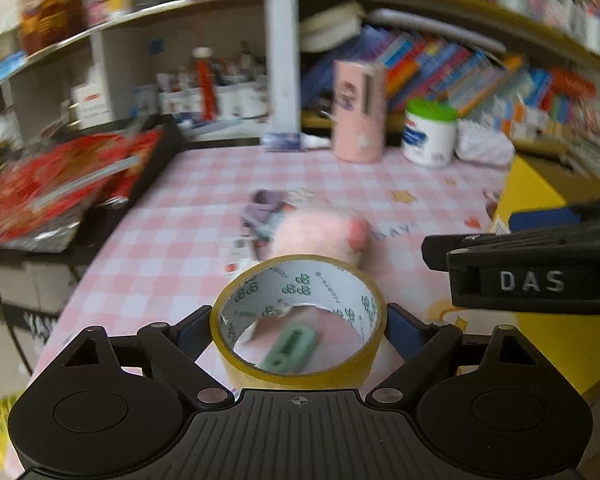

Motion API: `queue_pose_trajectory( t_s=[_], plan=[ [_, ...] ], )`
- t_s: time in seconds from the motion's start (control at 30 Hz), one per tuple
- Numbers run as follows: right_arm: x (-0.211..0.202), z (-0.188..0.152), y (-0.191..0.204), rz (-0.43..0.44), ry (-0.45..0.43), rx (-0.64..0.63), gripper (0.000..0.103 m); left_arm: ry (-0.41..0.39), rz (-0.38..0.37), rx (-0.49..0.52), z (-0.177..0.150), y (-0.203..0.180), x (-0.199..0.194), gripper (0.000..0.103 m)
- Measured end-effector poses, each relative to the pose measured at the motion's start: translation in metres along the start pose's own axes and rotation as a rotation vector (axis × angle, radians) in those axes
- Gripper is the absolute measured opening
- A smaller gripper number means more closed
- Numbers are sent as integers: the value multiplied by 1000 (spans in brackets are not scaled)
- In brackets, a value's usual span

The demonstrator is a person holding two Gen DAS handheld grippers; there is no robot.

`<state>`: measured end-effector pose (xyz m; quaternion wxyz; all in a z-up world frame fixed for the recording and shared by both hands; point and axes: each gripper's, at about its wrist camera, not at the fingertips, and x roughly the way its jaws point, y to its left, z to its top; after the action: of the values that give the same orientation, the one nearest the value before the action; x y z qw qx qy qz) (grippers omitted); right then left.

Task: Organize objects
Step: 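Grasp the yellow tape roll with the left gripper, then grasp the mint-green clip with the right gripper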

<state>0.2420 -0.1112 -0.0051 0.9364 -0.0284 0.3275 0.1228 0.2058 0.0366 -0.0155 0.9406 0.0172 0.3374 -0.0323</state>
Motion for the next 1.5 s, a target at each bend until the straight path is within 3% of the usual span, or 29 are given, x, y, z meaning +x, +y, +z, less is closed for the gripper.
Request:
queue_pose_trajectory(
  t_s=[0.2,0.37,0.6,0.8,0.83,1.13,1.5],
  plan=[
    [13,3,25,77,36,-32,78,11,139,-119,-11,39,-26,91],
    [41,-8,67,226,165,-223,77,32,251,-214,-25,68,-42,91],
    [68,-18,101,323,171,-418,75,37,319,-277,-39,85,-62,91],
    [88,-21,97,346,252,-408,73,31,330,-298,-44,88,-68,91],
    [89,-21,96,359,255,-398,68,31,329,-300,-44,88,-68,91],
    [74,-26,96,353,195,-438,67,9,303,-276,-41,81,-73,91],
    [20,-17,82,293,164,-323,68,-33,217,-235,-36,64,-88,91]
  ],
)
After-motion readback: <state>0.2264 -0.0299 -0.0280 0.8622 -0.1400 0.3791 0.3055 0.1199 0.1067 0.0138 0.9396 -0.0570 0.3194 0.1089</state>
